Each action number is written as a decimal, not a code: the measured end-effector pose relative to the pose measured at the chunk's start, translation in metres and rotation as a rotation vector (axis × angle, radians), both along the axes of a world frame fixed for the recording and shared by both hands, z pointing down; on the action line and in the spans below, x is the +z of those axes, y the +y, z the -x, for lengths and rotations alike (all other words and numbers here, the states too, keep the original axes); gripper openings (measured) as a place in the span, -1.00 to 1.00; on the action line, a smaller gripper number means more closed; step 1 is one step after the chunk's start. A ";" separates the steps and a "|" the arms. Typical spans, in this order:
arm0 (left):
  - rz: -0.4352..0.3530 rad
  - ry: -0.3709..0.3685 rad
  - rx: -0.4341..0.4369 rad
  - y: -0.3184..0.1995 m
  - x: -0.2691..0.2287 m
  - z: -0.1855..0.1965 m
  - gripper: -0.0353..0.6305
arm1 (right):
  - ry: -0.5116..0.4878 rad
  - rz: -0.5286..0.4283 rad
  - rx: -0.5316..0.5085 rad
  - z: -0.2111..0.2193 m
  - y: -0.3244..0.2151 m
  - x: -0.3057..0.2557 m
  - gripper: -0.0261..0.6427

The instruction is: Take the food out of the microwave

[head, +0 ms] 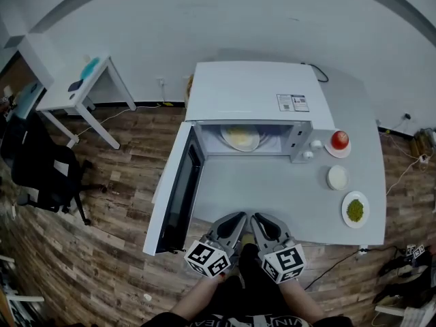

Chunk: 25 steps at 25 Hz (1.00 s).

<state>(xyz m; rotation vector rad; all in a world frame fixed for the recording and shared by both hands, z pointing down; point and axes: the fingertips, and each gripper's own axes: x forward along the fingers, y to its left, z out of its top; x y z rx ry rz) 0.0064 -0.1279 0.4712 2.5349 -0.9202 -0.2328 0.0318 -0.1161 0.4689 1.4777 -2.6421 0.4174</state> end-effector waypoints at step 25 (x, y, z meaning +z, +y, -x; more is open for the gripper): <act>-0.018 -0.070 -0.157 -0.094 0.028 -0.003 -0.84 | -0.167 0.132 0.029 -0.017 -0.123 0.034 -0.78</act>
